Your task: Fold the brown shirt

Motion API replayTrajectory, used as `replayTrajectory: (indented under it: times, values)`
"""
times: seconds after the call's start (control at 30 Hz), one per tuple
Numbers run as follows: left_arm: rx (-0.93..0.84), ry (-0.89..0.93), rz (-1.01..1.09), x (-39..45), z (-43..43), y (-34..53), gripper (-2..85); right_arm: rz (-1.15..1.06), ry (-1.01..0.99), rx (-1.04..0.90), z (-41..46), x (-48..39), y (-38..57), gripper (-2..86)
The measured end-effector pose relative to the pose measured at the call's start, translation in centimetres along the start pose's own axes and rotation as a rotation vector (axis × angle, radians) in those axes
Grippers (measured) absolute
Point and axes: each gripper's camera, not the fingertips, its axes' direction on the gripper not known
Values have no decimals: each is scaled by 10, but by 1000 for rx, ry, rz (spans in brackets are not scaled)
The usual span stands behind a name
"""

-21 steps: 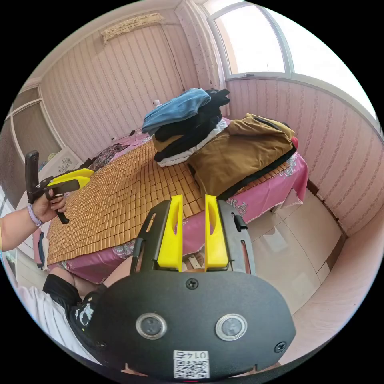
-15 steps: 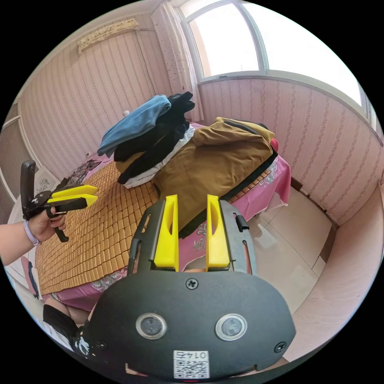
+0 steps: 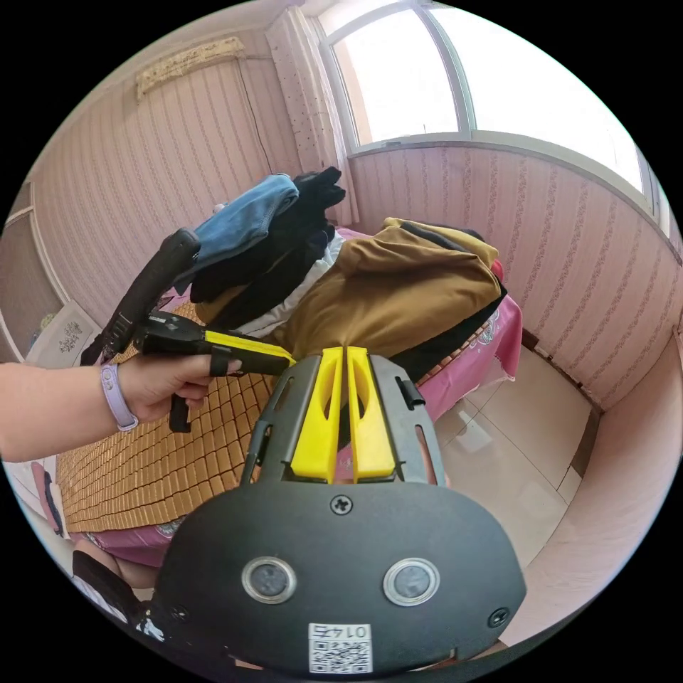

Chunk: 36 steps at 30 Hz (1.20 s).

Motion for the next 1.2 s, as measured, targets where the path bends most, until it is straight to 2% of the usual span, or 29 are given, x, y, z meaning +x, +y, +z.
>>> replayTrajectory:
  times: [0.13,0.2,0.33,0.47,0.63,0.73,0.9,1.07,1.2]
  values:
    - [113,97,24,-15,-52,45,-4,-51,-105,75,-38,-37,-2,9]
    - [155,121,21,-25,-83,80,-4,-124,-194,95,-63,-72,-8,8]
    - [281,140,-67,-57,-169,198,-6,-250,-444,76,-91,-136,-22,7]
    - [472,43,-190,-79,-265,329,-6,-411,-652,86,-113,-233,-35,7]
    - [602,-95,-246,-89,-346,434,-6,-609,-729,102,-130,-340,-40,8]
    - [654,-87,-373,-107,-351,490,-5,-673,-734,-42,-105,-391,-33,10]
    - [595,-90,-689,-148,-305,583,3,-762,-543,-305,-29,-448,26,19]
    - [514,-89,-935,-168,-278,674,17,-886,-648,-463,0,-487,84,44]
    - [481,-69,-987,-181,-266,696,34,-1052,-703,-525,16,-533,117,60]
